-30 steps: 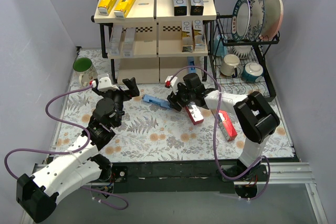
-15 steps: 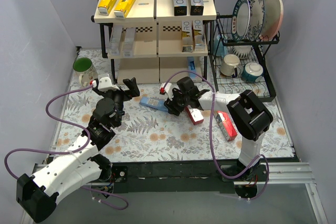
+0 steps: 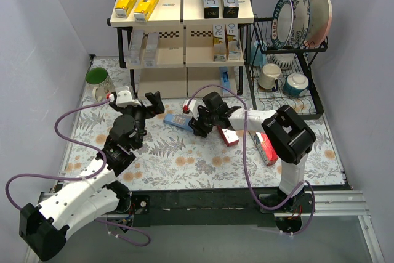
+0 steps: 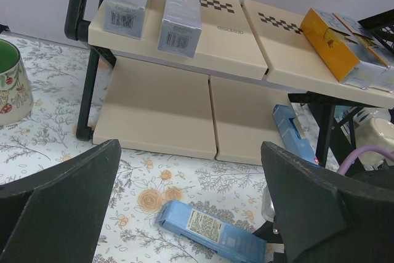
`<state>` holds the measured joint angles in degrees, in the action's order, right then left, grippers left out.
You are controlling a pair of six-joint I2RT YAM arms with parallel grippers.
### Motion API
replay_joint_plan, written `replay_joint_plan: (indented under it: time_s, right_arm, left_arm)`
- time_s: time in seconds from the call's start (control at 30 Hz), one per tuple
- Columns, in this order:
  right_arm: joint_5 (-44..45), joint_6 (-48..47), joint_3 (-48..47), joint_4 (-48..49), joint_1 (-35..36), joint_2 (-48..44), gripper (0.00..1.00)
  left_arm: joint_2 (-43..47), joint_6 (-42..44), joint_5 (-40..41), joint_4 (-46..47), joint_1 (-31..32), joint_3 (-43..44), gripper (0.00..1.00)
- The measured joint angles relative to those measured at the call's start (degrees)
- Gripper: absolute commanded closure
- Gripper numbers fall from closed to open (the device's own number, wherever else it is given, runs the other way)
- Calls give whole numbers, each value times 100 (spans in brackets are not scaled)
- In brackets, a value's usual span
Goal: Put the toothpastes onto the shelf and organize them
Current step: Pick up the toothpaste from the center of the board.
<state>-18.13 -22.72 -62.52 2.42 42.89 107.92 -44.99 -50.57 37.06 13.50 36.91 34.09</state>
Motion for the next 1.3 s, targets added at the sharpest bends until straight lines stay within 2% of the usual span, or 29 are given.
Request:
replay_joint_plan:
  time_s: [0.07,0.1,0.17,0.33,0.5,0.73,0.97,1.1,1.3]
  right_arm:
    - [-42,20,-9,52,9,76,55]
    - [-72,33,-17,66,15,90,64]
    - [-92,85,-20,90,24,92,71]
    - [-232,505,160,407,24,52,74]
    - [-638,1449,857,960,24,-389,80]
    - [-1172,3460,1871,2398,-2,-1276,80]
    - [-1624,5880,2975,4629,-199,-1792,80]
    - [-1853,7237,3445,5866,-278,-1777,81]
    - [-2090,8793,3665,6802,-306,-1281,84]
  left_arm:
    - [-24,0,-4,0,0,2,2]
    - [-35,0,-13,-2,0,2,2]
    - [-57,0,-31,-11,0,0,2]
    - [-59,-26,-136,-22,0,0,2]
    - [17,-214,-483,-177,0,2,2]
    - [341,-721,-1416,-361,0,2,2]
    - [444,-1534,-2022,-398,-4,-39,2]
    - [629,-2140,-2159,-385,-35,-273,2]
    - [599,-2848,-2433,-422,-105,-365,2]
